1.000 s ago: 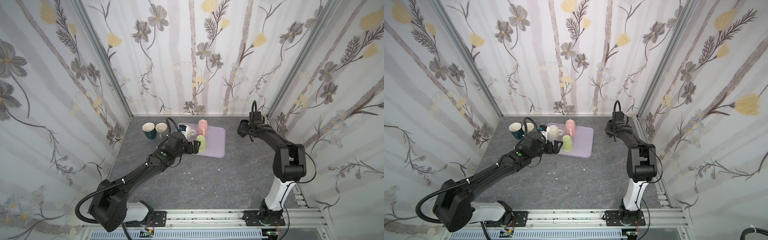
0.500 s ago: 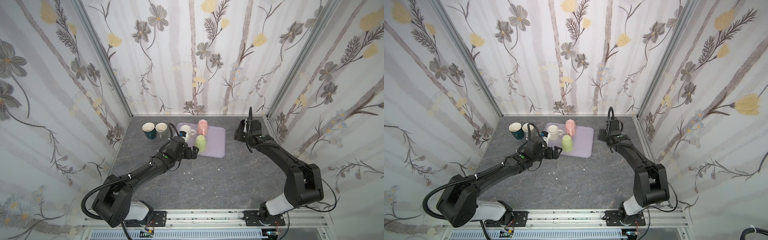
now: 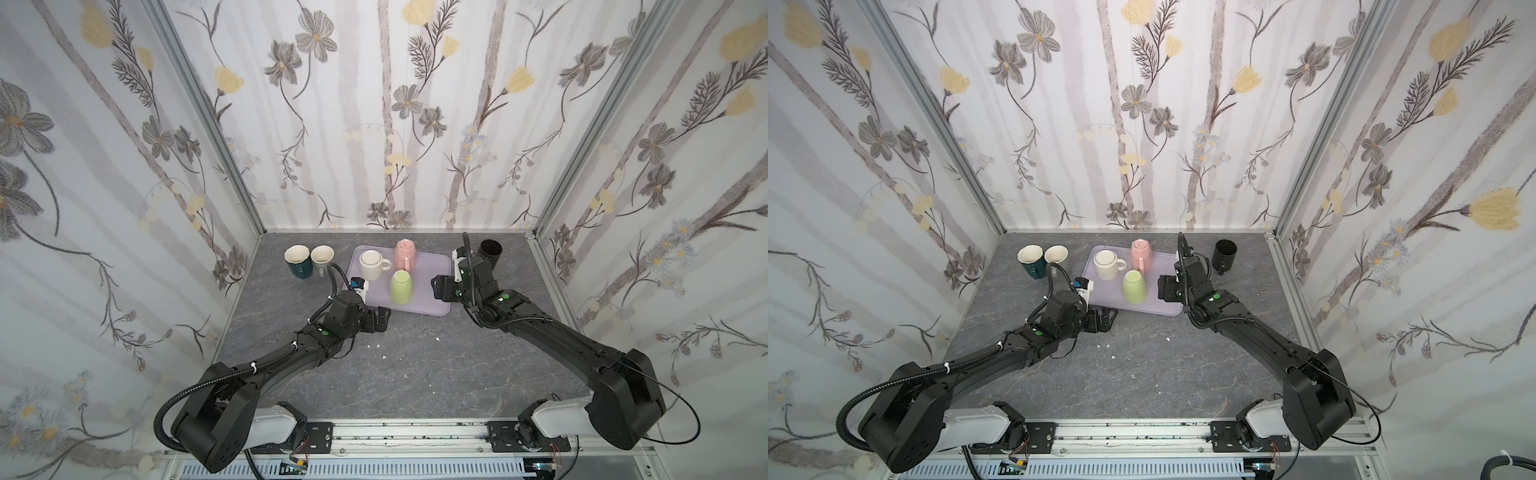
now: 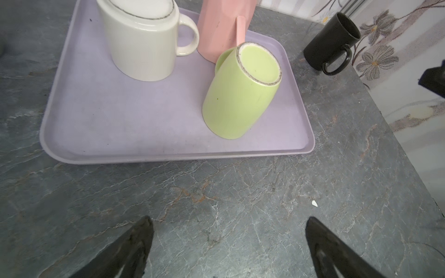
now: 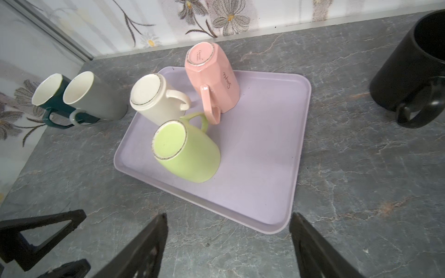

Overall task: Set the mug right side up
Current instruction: 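Move the right gripper over the upside-down light green mug while left arm draws back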

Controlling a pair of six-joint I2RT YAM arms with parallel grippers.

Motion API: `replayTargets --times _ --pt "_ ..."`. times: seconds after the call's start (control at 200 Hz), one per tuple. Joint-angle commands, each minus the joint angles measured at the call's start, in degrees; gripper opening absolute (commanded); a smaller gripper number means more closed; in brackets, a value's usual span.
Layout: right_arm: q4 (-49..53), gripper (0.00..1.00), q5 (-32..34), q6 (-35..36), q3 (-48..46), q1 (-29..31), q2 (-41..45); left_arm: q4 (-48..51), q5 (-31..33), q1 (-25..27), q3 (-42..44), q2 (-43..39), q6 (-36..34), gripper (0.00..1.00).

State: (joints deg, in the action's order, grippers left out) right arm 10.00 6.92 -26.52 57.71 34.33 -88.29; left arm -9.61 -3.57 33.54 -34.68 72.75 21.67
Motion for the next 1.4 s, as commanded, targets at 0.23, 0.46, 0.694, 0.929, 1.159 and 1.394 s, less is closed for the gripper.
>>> replayTargets --times 0.23,0.46,0.694,0.929,1.159,1.394 --pt "-2.87 0.81 5.02 0.27 3.4 5.03 -7.29 -5.43 7.51 -0.05 3.66 -6.13 -0.3 1.0" --pt "-1.7 0.81 5.84 1.27 9.75 5.75 -14.94 -4.76 12.27 -0.28 4.94 -8.76 -1.62 1.0" --pt "0.26 0.8 4.75 1.77 16.92 5.79 -22.41 -5.49 16.92 -0.6 6.85 -10.39 -1.39 1.0" --pt "3.76 0.8 3.48 1.43 27.1 5.82 -29.88 -5.42 17.99 -1.52 7.5 -10.92 -0.4 1.0" --pt "9.01 0.81 5.76 0.74 35.16 5.93 -34.68 -5.29 17.81 -2.12 7.44 -10.16 0.19 1.0" --pt "12.91 0.81 7.62 0.0 39.0 6.45 -37.67 -5.67 17.71 -2.4 7.7 -9.83 0.9 1.0"
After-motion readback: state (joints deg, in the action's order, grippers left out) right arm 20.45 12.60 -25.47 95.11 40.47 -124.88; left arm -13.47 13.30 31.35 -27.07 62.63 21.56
